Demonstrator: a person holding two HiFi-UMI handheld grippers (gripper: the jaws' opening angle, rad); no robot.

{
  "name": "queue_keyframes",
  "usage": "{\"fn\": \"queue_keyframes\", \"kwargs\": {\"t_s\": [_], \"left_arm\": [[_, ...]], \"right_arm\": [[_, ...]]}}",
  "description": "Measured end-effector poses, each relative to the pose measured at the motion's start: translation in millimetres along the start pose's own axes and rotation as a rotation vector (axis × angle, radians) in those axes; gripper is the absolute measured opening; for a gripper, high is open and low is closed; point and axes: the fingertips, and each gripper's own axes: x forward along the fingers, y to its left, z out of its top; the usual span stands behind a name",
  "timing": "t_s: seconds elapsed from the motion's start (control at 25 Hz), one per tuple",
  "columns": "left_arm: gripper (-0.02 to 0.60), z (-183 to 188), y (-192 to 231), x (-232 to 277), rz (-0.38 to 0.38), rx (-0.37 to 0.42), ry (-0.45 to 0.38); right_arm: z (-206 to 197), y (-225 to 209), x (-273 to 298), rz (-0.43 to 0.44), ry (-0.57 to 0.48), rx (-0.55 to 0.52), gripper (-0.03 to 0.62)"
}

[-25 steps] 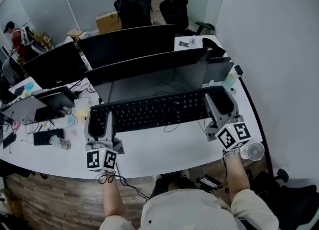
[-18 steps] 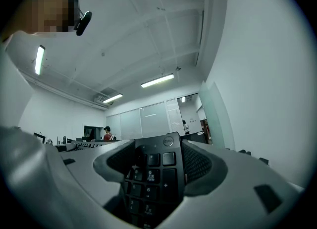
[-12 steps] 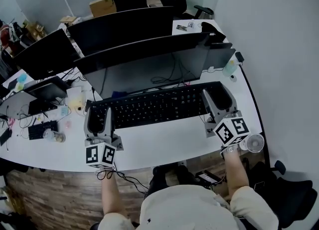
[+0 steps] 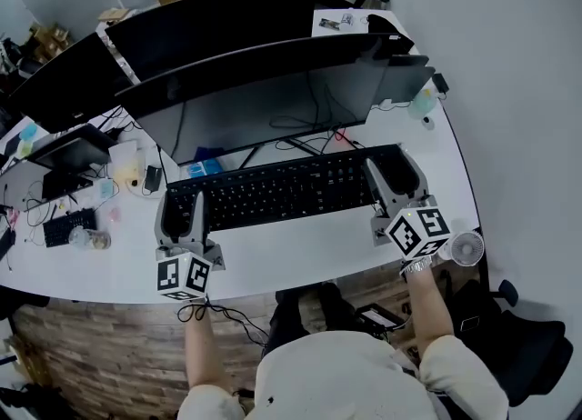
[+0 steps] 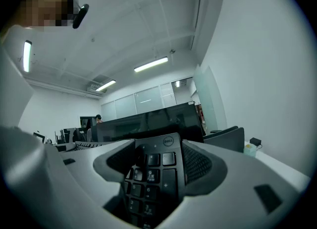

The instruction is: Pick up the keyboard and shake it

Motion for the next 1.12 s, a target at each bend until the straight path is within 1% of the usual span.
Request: {"fn": "queue_keyframes", "kwargs": {"t_s": [0.36,0.64,0.92,1.12], "left_arm": [[0.302,-52.9,10.3,1.6,0.023,-0.027,0.095],[0.302,-98.7,18.6,-4.9,0.038,-0.062,0.184],[0.302,-140.3,23.4,-16.2,0.053,-0.08,0.27],[0.302,-162.5,28.6,-24.9,0.066,-0.089,0.315]], "right_arm": [[-52.1,-15.4,9.1,-0.019,0.095,0.029,0.282],[-95.6,-23.2,7.8,-0.04,0.182,0.047,0.282],[-139.9,-31.2,3.7,-0.054,0.265,0.079,0.282],[-166.0,-32.1,0.5,-0.063,0.313,0.096,0.284]]}}
